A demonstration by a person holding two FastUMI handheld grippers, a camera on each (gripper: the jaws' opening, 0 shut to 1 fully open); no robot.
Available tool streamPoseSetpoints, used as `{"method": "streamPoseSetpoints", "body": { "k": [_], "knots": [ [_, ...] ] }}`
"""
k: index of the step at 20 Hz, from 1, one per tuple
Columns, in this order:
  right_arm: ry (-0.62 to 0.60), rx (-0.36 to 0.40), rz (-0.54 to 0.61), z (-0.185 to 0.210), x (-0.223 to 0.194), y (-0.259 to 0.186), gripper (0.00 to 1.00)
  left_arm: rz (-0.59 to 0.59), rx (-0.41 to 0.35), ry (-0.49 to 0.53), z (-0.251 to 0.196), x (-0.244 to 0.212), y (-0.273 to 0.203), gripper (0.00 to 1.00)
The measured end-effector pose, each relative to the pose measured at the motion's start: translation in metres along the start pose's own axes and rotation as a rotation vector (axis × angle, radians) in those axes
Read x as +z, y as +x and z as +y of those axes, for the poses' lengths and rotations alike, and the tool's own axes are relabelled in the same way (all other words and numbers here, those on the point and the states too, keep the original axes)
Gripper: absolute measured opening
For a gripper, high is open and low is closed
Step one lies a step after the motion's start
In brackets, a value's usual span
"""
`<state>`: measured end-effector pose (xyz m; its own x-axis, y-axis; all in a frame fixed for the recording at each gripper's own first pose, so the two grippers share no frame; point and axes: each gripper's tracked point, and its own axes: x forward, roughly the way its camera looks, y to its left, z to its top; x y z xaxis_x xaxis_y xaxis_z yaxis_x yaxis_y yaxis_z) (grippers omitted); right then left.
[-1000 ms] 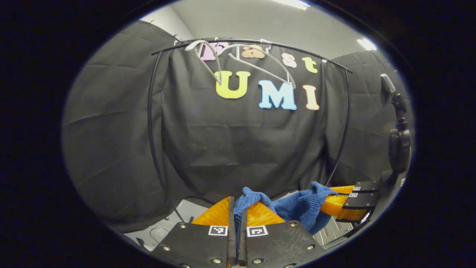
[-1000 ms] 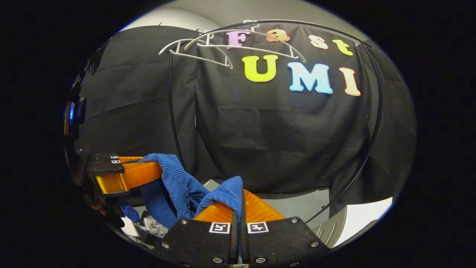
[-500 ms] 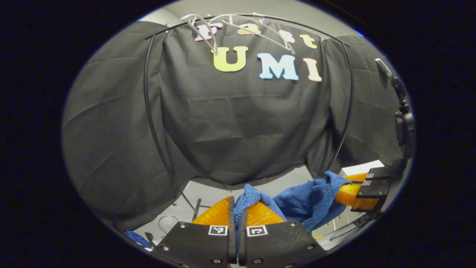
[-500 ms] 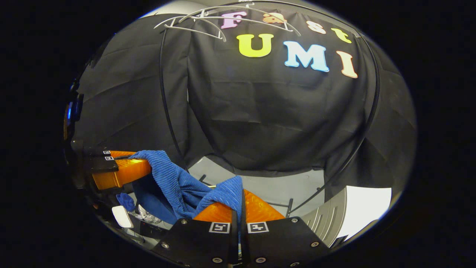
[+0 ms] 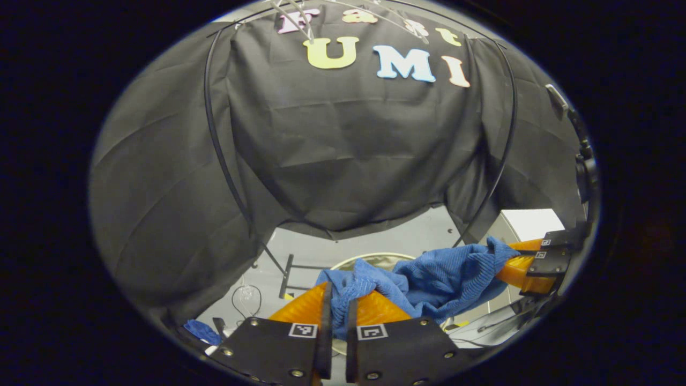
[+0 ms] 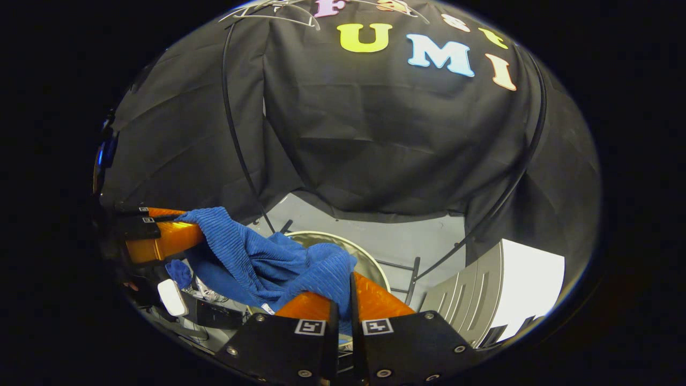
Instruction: Grasp the clothes on the hanger with both hands and then place them into the laundry hamper below.
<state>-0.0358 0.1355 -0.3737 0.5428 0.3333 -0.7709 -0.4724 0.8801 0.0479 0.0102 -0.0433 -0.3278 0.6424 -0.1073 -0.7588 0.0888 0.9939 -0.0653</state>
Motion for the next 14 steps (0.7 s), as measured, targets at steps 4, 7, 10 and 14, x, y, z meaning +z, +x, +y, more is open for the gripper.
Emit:
{"method": "streamPoseSetpoints", "body": {
  "k": [4,7,10,14],
  "knots": [
    [0.006,0.012,0.006,0.004,-0.004,-0.005,0.35,0.017,0.029,0.025,-0.003,-0.006,0.006,0.49],
    [0.005,0.003,0.0,0.001,-0.008,-0.006,0.73,0.003,0.052,0.029,0.001,0.012,-0.001,0.8],
    [0.021,-0.008,-0.018,0.0,-0.005,-0.011,0.94,-0.021,0.066,0.012,0.006,0.01,-0.008,0.9],
    [0.032,-0.019,-0.055,-0.002,0.008,-0.019,0.95,-0.059,0.074,0.028,0.011,0.03,-0.02,0.9]
  ]
}}
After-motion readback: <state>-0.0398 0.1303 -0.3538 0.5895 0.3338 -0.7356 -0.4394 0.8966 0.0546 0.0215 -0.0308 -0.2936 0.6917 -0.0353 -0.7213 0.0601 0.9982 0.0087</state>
